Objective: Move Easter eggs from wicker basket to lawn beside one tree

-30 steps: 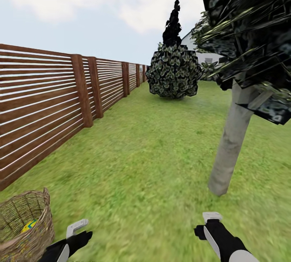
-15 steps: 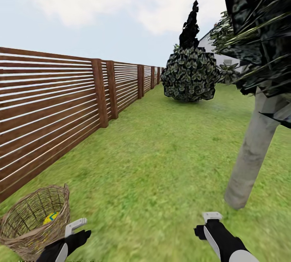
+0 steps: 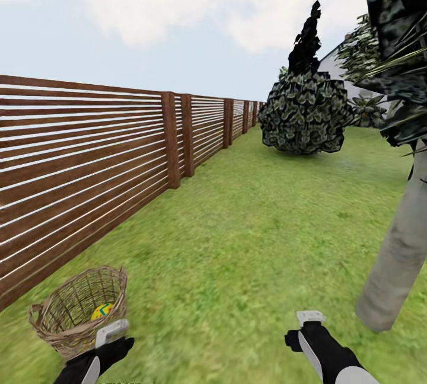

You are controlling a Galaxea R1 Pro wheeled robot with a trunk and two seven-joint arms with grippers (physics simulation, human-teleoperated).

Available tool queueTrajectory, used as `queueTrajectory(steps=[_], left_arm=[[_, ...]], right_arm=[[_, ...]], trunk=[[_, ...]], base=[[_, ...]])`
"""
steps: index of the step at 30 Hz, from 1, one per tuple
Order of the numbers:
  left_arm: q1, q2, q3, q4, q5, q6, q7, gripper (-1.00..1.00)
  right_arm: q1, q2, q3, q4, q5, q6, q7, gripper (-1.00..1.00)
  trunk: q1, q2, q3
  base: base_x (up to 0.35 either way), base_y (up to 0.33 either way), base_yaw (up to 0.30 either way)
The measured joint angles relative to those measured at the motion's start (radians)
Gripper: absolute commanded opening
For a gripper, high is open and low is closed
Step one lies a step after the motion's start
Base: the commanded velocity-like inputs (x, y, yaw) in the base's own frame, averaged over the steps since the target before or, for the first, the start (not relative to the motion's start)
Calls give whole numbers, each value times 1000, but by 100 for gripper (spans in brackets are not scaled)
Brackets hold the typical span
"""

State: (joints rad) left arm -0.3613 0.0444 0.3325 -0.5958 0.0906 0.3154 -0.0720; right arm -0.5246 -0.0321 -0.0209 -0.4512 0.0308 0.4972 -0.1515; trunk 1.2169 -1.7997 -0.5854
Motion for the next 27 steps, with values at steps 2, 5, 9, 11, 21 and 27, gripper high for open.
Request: queueTrajectory(steps=[2,5,9,11,21,27], left_arm=[[0,-1,0,0,0,0,0,100],[0,-1,0,0,0,0,0,100],[0,-1,0,1,0,-1,0,100],[0,-1,0,1,0,-1,0,100],[0,1,0,0,0,-2,0,100],[1,0,0,1,0,-2,0,100]], right_arm=[[0,3,0,0,0,0,0,100],[0,4,0,-1,0,0,0,100],[0,4,0,-1,0,0,0,100],[0,4,0,-1,0,0,0,100],[0,4,0,-1,0,0,0,100],[0,4,0,-1,0,0,0,100]], trunk=[[-8,14,8],[-19,35,20],[-35,63,36],[-42,77,44],[-81,147,84],[-104,189,108]], base=[[0,0,249],[0,0,249],[0,0,249],[0,0,249],[0,0,249],[0,0,198]])
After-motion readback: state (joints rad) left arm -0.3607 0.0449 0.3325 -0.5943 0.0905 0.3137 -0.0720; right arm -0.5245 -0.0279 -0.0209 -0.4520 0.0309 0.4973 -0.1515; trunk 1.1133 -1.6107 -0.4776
